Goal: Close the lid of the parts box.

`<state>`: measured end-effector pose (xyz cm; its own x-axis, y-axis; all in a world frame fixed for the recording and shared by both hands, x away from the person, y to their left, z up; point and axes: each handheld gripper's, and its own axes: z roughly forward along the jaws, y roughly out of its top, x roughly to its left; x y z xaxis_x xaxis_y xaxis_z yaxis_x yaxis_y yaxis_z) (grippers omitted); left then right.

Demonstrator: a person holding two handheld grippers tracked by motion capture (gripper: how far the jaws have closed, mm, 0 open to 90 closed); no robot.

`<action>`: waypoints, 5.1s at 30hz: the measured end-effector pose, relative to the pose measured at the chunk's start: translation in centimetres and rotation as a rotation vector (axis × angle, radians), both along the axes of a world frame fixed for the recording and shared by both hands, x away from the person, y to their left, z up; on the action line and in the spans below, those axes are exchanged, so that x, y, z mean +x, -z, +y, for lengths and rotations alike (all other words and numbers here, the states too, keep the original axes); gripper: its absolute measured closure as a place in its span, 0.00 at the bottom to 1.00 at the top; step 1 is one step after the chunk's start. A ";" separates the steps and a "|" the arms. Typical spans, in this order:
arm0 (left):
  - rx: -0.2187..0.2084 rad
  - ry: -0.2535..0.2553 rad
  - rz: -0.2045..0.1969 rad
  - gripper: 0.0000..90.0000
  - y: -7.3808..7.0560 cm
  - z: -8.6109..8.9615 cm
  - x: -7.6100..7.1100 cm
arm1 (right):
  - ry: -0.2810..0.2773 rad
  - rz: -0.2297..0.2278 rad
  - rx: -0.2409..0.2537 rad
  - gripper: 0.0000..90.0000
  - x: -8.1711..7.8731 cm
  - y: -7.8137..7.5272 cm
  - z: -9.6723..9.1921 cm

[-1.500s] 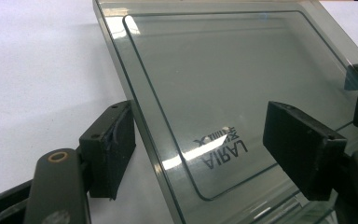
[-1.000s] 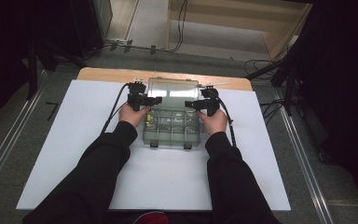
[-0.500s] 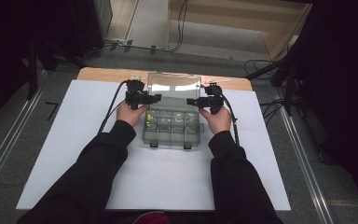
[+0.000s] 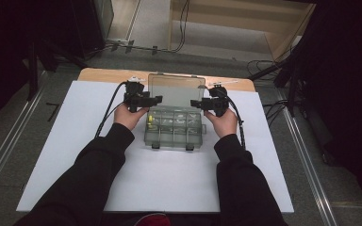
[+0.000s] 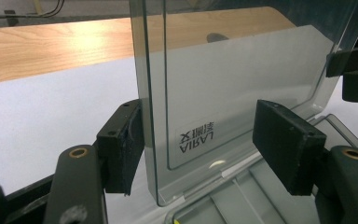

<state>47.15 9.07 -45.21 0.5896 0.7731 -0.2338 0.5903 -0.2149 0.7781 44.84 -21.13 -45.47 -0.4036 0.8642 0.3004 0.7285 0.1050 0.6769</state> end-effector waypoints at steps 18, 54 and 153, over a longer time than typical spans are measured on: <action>-0.020 0.064 -0.017 0.42 -0.3 1.1 -2.3 | -0.066 -0.048 0.023 0.50 -2.1 -0.5 -0.7; 0.020 0.205 0.162 0.64 -4.7 4.7 -6.8 | -0.116 -0.086 -0.009 0.47 -4.4 -1.2 -0.9; 0.029 0.338 0.235 0.96 0.0 4.1 -7.7 | -0.237 0.084 -0.016 0.97 -9.4 0.5 -0.7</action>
